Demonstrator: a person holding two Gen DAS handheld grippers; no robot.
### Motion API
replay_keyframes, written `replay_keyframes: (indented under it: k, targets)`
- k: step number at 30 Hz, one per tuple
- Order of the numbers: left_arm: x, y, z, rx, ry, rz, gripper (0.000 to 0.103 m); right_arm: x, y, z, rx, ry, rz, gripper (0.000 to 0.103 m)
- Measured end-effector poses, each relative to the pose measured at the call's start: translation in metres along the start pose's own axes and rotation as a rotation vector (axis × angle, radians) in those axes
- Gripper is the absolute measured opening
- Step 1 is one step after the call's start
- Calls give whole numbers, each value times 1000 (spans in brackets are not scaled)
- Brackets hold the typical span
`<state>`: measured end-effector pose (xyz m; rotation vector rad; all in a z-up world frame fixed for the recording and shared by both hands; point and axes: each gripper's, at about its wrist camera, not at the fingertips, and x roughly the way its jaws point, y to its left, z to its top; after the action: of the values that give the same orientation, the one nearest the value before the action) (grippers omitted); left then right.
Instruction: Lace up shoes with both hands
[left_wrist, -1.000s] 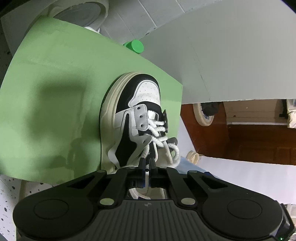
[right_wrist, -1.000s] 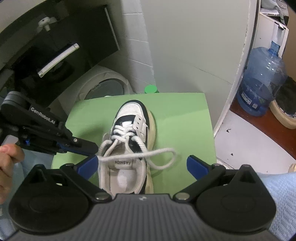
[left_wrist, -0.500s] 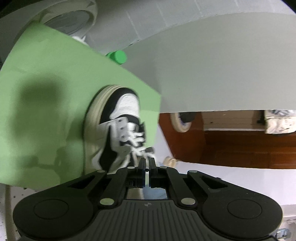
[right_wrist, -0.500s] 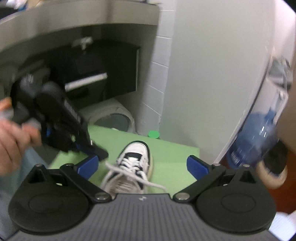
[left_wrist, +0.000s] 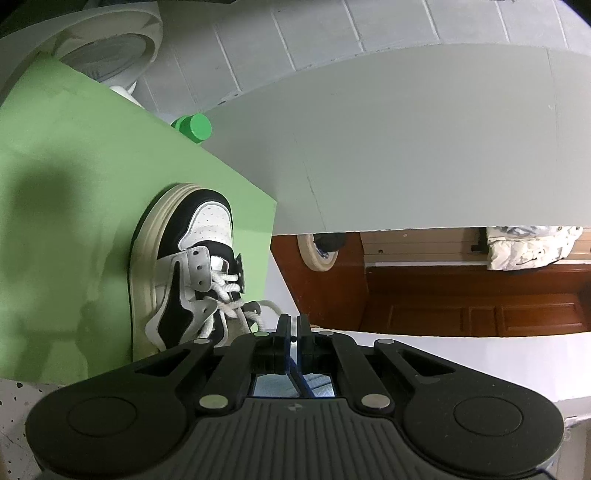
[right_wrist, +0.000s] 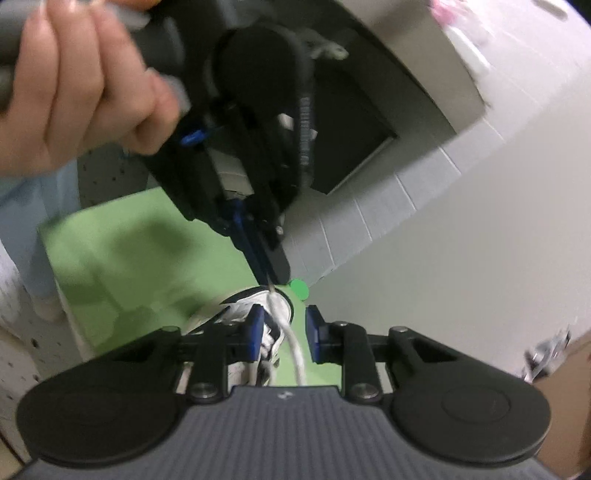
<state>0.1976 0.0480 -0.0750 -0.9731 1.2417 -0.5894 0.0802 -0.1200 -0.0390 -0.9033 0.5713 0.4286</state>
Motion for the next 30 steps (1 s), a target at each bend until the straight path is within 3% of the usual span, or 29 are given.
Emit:
replay_keyframes:
  k: [6, 19, 25, 30]
  targets:
    - [0, 1, 2, 5, 6, -10, 3, 14, 2, 5, -27, 13, 15, 5]
    - [5, 4, 1, 9, 22, 10, 3, 19, 4, -4, 10, 29, 26, 5]
    - [-1, 3, 3, 20, -22, 43, 3, 25, -6, -21, 224, 139, 114, 5]
    - [6, 5, 2, 18, -3, 77, 3, 39, -4, -32, 331, 207, 173, 5]
